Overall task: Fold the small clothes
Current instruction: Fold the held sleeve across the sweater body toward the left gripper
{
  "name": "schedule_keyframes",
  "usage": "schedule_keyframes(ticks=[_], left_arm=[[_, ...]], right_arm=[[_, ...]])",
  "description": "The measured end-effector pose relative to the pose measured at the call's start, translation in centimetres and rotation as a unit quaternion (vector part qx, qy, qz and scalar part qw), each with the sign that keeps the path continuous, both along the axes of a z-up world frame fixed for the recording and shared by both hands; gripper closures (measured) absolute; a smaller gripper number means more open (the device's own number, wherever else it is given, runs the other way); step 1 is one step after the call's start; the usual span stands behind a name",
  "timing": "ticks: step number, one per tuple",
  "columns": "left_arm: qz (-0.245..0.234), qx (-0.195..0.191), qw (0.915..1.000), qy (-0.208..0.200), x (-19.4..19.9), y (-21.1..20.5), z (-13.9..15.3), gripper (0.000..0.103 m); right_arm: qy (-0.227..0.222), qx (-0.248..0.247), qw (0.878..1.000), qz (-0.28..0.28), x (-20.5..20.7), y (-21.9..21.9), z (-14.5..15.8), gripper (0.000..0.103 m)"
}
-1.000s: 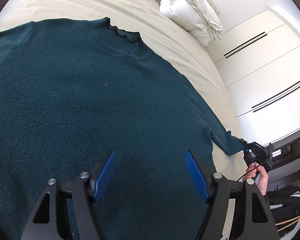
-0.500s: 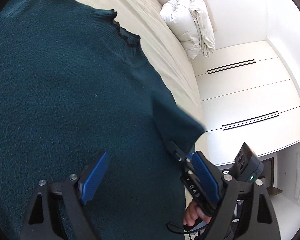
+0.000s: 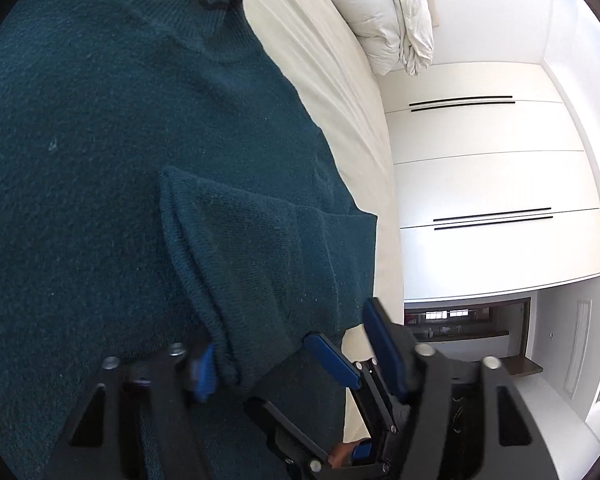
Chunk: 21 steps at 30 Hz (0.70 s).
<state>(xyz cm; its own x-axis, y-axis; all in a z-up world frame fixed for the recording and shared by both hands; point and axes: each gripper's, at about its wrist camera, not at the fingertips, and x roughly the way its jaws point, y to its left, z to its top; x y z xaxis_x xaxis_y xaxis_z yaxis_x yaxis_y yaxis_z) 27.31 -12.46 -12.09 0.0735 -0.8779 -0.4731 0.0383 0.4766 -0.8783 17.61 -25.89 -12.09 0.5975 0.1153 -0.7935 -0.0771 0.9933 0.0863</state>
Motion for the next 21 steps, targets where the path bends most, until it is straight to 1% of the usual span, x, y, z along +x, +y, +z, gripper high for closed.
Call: schedule_keyframes(ticks=[1, 2, 3, 4, 5, 7, 9, 11, 12, 14, 18, 21], left_arm=[[-0.003, 0.005, 1.0, 0.002, 0.1, -0.1, -0.1, 0.077], [0.001, 0.015, 0.9999, -0.002, 0.3, 0.1, 0.0, 0.091], [0.005, 0.024, 0.9997, -0.007, 0.5, 0.2, 0.1, 0.093], [0.013, 0.028, 0.9994, -0.012, 0.7, 0.8, 0.4, 0.093], [0.023, 0.028, 0.9992, -0.016, 1.0, 1.6, 0.7, 0.093], [0.044, 0.037, 0.9978, -0.035, 1.7, 3.3, 1.7, 0.093], [0.06, 0.051, 0.9951, -0.059, 2.4, 5.5, 3.0, 0.093], [0.074, 0.069, 0.9919, -0.077, 3.0, 7.9, 3.9, 0.093], [0.082, 0.079, 0.9899, -0.085, 3.6, 9.3, 4.3, 0.093], [0.1, 0.096, 0.9859, -0.094, 4.1, 12.1, 4.5, 0.093], [0.129, 0.121, 0.9795, -0.096, 4.4, 16.4, 3.7, 0.093], [0.138, 0.13, 0.9779, -0.088, 4.2, 18.3, 2.5, 0.093]], right_arm=[[-0.002, 0.018, 1.0, -0.008, -0.8, -0.5, 0.1, 0.03], [0.0, 0.048, 0.999, -0.019, -1.5, -1.3, 0.0, 0.03], [0.005, 0.089, 0.995, -0.034, -2.2, -2.5, -0.1, 0.03], [0.012, 0.135, 0.989, -0.051, -2.6, -3.7, -0.5, 0.03], [0.018, 0.181, 0.981, -0.07, -3.0, -5.0, -0.9, 0.03], [0.013, 0.254, 0.962, -0.097, -4.0, -7.4, -1.5, 0.03], [0.009, 0.292, 0.948, -0.127, -4.9, -9.1, -2.0, 0.03], [0.007, 0.326, 0.935, -0.143, -5.4, -10.2, -2.5, 0.03], [0.008, 0.336, 0.93, -0.149, -5.6, -10.5, -2.7, 0.03], [0.007, 0.344, 0.926, -0.154, -6.0, -10.7, -3.0, 0.03], [0.005, 0.343, 0.925, -0.161, -6.2, -11.2, -3.1, 0.03], [0.005, 0.345, 0.924, -0.166, -6.6, -11.5, -2.9, 0.03]])
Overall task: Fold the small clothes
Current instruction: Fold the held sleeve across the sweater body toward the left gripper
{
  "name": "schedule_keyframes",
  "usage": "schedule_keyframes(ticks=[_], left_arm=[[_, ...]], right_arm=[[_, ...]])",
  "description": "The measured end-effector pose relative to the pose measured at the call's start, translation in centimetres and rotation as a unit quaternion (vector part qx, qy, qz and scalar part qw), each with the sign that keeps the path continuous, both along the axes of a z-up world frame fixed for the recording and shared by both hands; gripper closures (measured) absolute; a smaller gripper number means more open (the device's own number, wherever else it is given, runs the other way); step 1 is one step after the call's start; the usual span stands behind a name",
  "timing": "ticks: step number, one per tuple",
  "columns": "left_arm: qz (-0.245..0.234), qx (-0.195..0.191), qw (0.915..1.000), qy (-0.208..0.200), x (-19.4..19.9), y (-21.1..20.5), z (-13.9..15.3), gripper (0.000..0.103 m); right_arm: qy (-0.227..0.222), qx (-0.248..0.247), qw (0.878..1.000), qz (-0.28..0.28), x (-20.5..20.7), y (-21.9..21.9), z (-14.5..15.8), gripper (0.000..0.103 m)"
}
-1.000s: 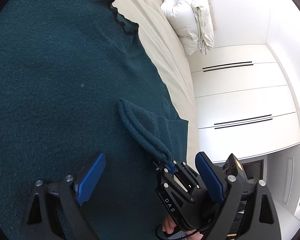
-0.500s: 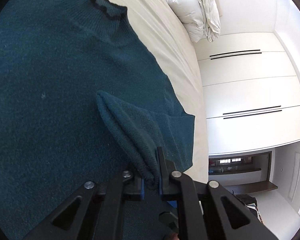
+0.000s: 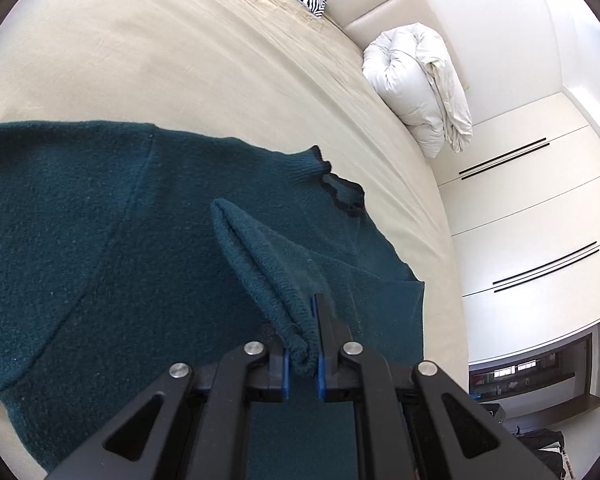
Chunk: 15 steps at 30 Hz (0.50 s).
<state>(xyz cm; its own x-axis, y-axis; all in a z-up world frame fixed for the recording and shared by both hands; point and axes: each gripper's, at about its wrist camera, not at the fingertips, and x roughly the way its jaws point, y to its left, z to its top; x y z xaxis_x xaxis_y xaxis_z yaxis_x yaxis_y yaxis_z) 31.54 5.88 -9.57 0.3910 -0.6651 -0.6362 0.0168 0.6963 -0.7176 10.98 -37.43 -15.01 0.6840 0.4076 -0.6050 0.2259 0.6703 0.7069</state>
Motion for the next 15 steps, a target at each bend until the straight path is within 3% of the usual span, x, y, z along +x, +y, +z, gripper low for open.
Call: schedule_keyframes(ticks=[9, 15], left_arm=[[-0.012, 0.033, 0.9993, 0.011, 0.0, -1.3, -2.5, 0.093], [-0.005, 0.001, 1.0, 0.001, -0.1, -0.6, -3.5, 0.088]], right_arm=[[0.001, 0.025, 1.0, -0.001, -0.3, -0.9, 1.0, 0.03], [-0.042, 0.097, 0.994, -0.014, 0.9, -3.9, 3.3, 0.029]])
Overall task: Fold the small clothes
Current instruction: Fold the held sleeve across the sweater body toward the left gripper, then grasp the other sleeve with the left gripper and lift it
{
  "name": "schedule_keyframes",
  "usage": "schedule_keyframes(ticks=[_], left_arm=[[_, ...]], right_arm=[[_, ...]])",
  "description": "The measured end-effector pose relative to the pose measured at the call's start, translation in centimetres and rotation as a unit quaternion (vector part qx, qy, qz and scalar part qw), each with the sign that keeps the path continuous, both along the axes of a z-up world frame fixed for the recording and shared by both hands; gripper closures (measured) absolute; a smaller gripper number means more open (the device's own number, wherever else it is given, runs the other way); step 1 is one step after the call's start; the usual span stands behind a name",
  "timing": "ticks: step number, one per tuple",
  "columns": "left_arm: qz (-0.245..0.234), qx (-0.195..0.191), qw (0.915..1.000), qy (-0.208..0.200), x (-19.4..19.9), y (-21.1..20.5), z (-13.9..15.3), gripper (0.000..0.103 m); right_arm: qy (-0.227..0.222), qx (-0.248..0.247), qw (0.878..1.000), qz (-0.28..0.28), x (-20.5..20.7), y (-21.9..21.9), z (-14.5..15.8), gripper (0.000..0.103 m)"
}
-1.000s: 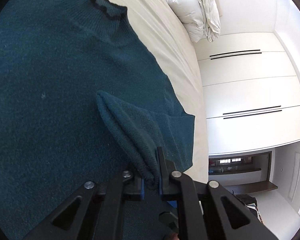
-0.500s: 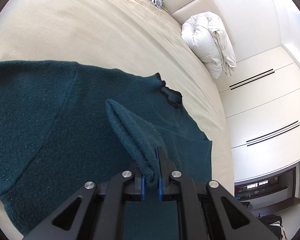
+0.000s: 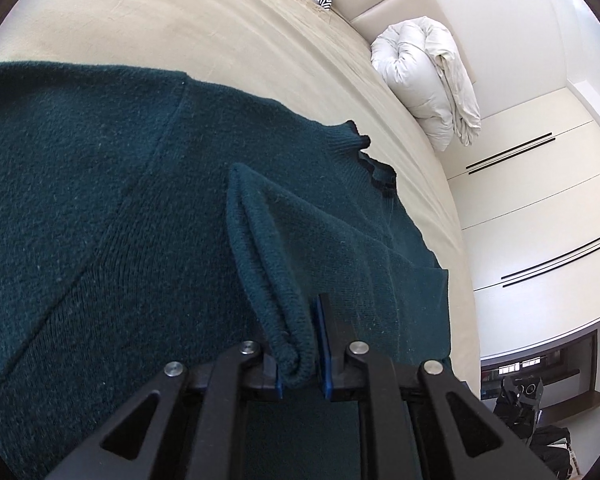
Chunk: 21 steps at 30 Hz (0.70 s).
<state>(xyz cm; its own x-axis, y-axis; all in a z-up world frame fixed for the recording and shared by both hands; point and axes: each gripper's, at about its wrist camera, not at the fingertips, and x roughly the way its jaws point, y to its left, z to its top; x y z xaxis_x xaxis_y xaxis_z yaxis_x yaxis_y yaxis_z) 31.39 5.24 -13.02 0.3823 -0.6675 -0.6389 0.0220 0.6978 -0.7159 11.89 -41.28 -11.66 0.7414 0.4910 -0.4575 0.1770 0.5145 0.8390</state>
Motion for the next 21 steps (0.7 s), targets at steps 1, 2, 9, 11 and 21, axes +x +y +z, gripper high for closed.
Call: schedule_keyframes(ticks=[1, 2, 9, 11, 21], left_arm=[[0.0, -0.001, 1.0, -0.003, 0.0, 0.1, 0.0, 0.087], [-0.002, -0.001, 1.0, -0.006, 0.0, 0.2, -0.1, 0.087], [-0.004, -0.012, 0.9986, -0.052, -0.8, 0.5, -0.7, 0.088], [-0.003, -0.015, 0.9973, -0.072, -1.2, 0.6, -0.8, 0.088], [0.002, -0.018, 0.9964, -0.083, -1.4, 0.7, -1.5, 0.09]], right_arm=[[-0.006, 0.012, 1.0, 0.001, 0.7, -0.5, 0.5, 0.029], [-0.01, 0.025, 1.0, 0.006, 1.7, -0.9, 0.8, 0.029], [0.037, 0.089, 0.995, 0.006, 11.0, -4.1, -1.8, 0.029], [0.055, 0.087, 0.995, -0.004, 13.2, -5.1, -3.1, 0.029], [0.063, 0.097, 0.993, 0.01, 20.4, -6.8, -3.8, 0.03]])
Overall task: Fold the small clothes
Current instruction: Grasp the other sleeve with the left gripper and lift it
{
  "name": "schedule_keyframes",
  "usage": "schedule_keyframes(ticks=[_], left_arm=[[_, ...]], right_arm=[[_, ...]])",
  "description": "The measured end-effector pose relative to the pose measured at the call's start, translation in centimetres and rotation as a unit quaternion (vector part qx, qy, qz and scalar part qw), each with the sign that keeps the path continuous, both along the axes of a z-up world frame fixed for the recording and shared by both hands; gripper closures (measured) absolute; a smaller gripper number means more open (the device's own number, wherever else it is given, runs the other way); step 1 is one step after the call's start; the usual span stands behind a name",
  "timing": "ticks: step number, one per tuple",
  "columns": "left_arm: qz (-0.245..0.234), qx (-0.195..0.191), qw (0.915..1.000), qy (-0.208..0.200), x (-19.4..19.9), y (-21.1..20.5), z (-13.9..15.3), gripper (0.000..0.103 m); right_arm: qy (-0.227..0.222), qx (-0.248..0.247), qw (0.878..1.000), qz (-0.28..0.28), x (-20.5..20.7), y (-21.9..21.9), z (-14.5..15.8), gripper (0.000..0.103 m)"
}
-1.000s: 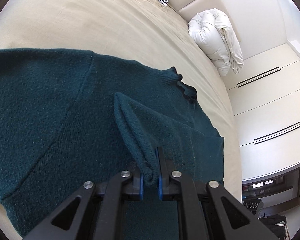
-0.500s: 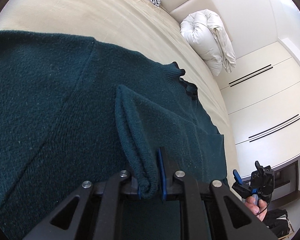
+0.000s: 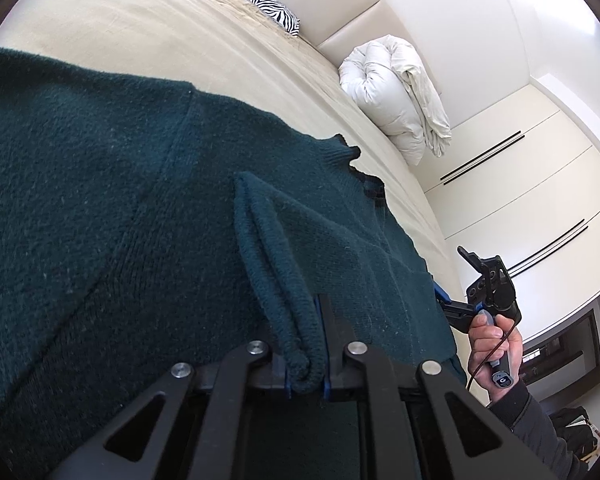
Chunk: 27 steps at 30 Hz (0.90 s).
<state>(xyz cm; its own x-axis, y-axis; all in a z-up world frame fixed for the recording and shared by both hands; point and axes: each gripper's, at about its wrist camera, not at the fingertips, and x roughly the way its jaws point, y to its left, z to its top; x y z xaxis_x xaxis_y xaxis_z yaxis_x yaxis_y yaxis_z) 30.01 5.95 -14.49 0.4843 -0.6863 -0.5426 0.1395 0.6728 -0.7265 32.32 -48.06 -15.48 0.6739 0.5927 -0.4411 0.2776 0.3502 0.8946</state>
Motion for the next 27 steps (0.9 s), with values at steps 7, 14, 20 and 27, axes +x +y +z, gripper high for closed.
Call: schedule_keyframes(ticks=[7, 14, 20, 27], left_arm=[[0.001, -0.001, 1.0, -0.001, -0.1, 0.2, -0.1, 0.09], [-0.007, -0.011, 0.9998, 0.015, 0.1, 0.4, 0.6, 0.087], [0.065, -0.026, 0.9967, -0.041, -6.3, 5.4, 6.5, 0.014], [0.276, -0.107, 0.955, -0.016, -16.4, 21.6, 5.6, 0.009]], right_arm=[[-0.01, 0.026, 0.999, 0.042, -4.3, 2.0, 0.3, 0.03], [0.003, 0.023, 0.999, 0.046, -10.2, 4.5, 1.0, 0.03], [-0.059, 0.039, 0.997, 0.036, -18.0, 6.5, 5.0, 0.028], [-0.059, 0.006, 0.993, 0.104, -22.5, 17.0, 6.7, 0.028]])
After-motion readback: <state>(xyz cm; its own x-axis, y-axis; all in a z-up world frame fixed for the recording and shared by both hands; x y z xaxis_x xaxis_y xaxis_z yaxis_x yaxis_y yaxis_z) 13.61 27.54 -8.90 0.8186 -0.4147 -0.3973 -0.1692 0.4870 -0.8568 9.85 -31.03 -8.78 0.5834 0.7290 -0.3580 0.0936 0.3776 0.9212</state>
